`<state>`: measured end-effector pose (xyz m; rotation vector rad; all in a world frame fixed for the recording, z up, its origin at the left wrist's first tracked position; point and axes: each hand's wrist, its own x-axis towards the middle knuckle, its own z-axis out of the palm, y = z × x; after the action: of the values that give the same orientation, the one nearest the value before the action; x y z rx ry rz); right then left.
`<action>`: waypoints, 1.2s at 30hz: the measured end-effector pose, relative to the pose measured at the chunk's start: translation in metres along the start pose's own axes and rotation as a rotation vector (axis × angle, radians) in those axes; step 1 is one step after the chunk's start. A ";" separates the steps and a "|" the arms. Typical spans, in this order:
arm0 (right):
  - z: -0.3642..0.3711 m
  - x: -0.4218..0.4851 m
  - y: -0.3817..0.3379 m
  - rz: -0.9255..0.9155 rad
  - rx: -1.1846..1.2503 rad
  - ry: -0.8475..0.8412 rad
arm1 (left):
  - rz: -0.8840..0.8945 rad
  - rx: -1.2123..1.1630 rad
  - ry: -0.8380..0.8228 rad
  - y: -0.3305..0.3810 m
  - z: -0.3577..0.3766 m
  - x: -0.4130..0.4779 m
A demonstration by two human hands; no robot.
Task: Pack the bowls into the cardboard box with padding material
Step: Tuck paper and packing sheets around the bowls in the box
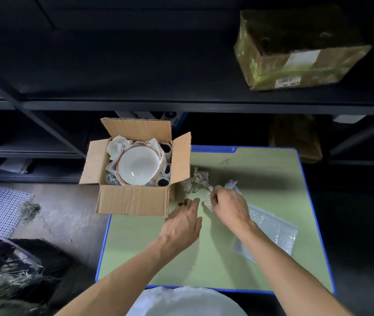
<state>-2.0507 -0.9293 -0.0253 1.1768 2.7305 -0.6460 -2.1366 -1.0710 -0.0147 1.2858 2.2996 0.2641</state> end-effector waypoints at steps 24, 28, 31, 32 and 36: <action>-0.094 -0.065 -0.018 -0.143 0.645 -0.125 | 0.221 -0.316 0.209 0.022 -0.052 -0.037; -0.099 -0.062 -0.032 -0.157 0.720 -0.112 | 0.236 -0.415 0.275 0.014 -0.071 -0.048; -0.099 -0.058 -0.049 -0.199 0.648 -0.068 | 0.217 -0.427 0.343 0.002 -0.086 -0.049; -0.099 -0.058 -0.056 -0.223 0.596 -0.042 | 0.218 -0.420 0.361 -0.004 -0.090 -0.049; -0.095 -0.056 -0.084 -0.342 0.447 0.019 | 0.213 -0.380 0.477 -0.032 -0.104 -0.051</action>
<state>-2.0649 -0.9787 0.1033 0.7724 2.9179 -1.3472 -2.1909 -1.1240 0.0788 1.3693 2.3150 1.1300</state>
